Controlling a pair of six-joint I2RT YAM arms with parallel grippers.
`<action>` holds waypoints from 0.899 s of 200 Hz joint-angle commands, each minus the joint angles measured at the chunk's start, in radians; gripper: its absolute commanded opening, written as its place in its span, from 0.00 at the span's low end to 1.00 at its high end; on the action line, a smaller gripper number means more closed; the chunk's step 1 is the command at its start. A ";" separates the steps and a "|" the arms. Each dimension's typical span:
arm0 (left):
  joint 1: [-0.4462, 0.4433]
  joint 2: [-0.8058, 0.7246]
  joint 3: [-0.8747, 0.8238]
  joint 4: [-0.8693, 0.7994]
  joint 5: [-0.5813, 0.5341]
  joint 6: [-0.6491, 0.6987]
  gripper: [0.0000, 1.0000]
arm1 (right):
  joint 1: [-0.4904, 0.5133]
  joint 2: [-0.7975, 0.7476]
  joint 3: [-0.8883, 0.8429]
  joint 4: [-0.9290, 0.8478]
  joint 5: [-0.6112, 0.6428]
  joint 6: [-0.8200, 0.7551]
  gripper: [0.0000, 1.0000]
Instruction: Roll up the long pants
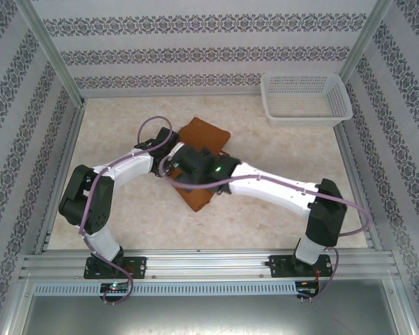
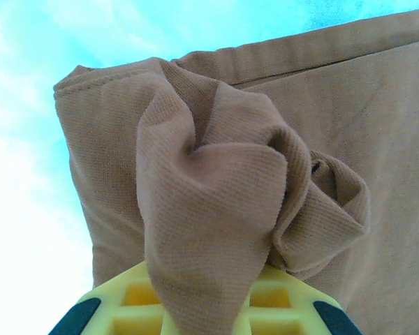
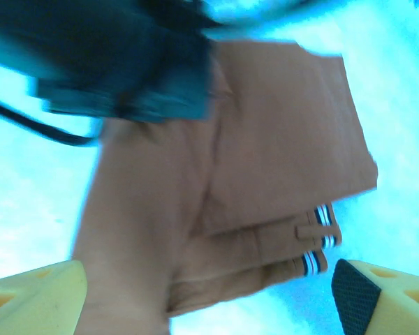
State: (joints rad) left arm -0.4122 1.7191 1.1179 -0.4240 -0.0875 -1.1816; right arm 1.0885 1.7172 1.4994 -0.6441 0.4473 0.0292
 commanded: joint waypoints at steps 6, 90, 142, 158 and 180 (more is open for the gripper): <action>-0.009 -0.020 0.031 -0.071 0.028 0.013 0.00 | 0.136 0.136 0.046 -0.128 0.281 -0.021 0.92; -0.008 -0.026 0.043 -0.086 0.043 0.013 0.00 | 0.162 0.443 0.087 -0.188 0.443 0.032 0.93; -0.008 -0.036 0.037 -0.086 0.053 0.021 0.00 | 0.075 0.418 -0.028 -0.040 0.538 -0.108 0.86; -0.008 -0.040 0.037 -0.085 0.063 0.023 0.00 | 0.028 0.417 -0.068 0.001 0.468 -0.143 0.71; -0.007 -0.060 0.033 -0.094 0.059 0.031 0.00 | -0.029 0.397 -0.127 0.049 0.317 -0.156 0.27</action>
State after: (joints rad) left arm -0.4126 1.7184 1.1378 -0.4496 -0.0402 -1.1854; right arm 1.1534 2.1464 1.4464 -0.6342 0.8894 -0.0879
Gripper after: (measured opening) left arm 0.122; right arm 0.518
